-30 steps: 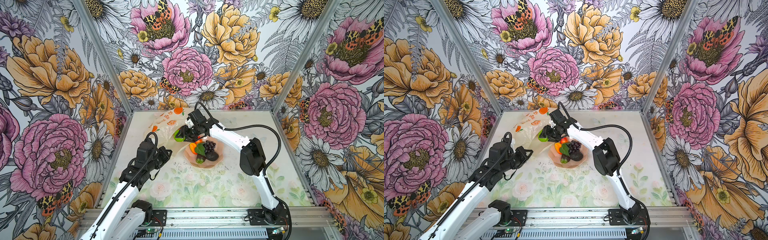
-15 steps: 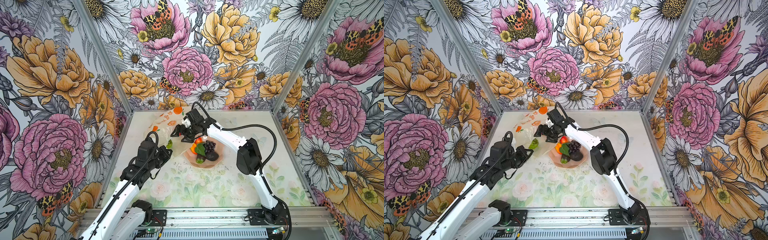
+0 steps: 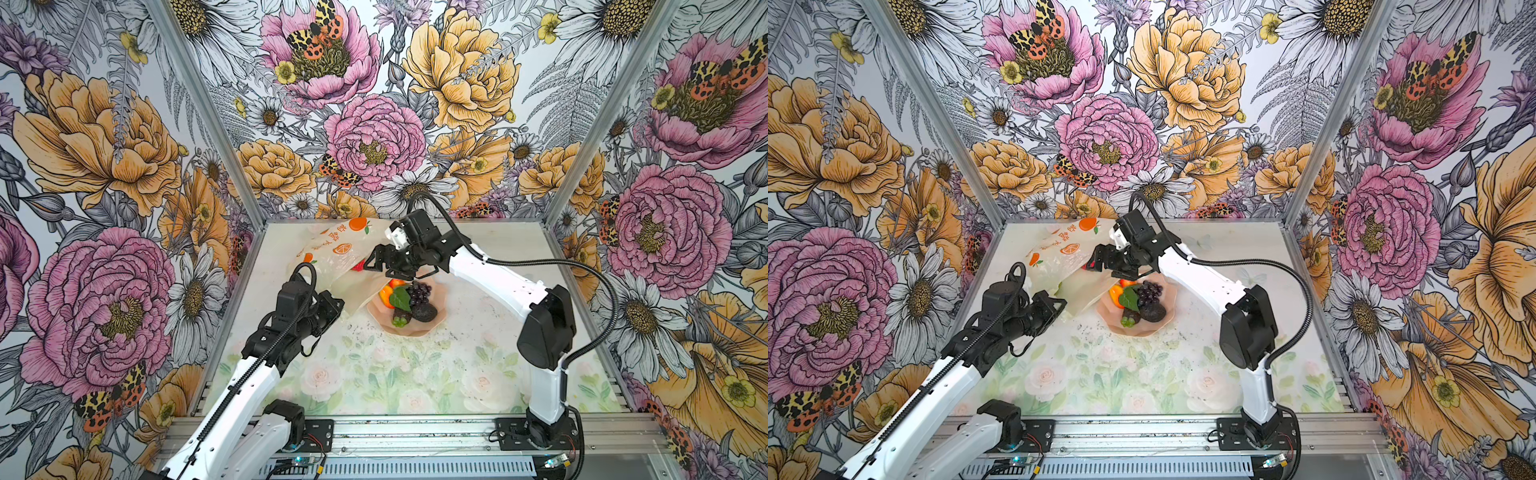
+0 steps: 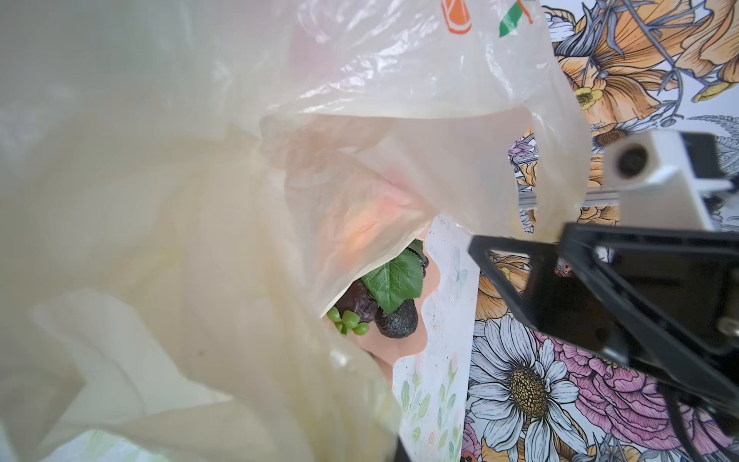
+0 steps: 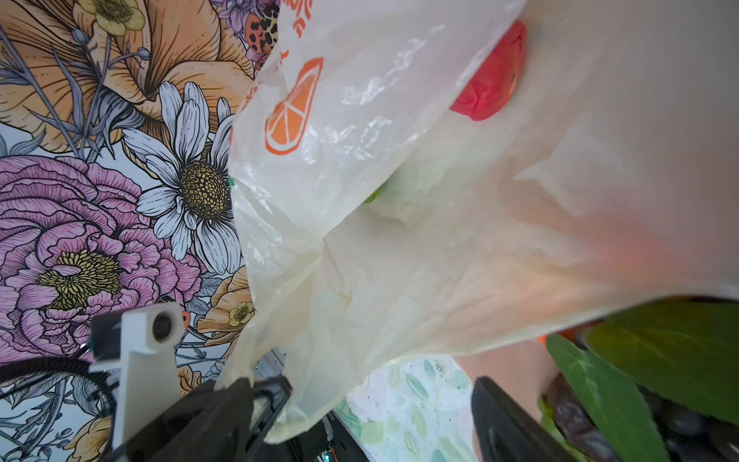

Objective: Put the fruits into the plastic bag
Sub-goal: 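Move the open right gripper back over the dark avocado on the plate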

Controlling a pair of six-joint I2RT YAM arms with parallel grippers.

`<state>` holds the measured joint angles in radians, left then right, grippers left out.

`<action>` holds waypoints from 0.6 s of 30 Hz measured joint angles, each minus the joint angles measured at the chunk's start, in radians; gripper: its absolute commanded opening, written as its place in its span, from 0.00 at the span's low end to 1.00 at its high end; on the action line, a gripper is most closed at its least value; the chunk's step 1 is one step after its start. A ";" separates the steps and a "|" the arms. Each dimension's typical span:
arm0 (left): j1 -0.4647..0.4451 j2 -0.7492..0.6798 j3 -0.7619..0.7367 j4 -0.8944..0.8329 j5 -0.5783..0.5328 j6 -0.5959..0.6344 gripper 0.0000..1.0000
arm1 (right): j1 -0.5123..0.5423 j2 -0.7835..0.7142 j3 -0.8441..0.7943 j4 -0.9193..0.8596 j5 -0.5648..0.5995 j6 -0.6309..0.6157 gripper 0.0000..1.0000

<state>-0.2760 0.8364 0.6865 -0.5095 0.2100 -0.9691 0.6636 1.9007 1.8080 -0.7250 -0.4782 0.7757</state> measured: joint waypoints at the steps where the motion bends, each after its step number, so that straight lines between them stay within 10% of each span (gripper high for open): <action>1: 0.003 0.004 0.000 0.000 0.002 0.002 0.00 | -0.008 -0.041 -0.031 -0.010 0.014 -0.018 0.89; 18: 0.023 -0.012 0.005 -0.026 0.024 0.037 0.00 | -0.035 -0.114 -0.216 -0.364 0.240 -0.317 0.88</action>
<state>-0.2527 0.8246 0.6918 -0.5350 0.2344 -0.9318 0.6281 1.7866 1.5925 -1.0885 -0.2386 0.4587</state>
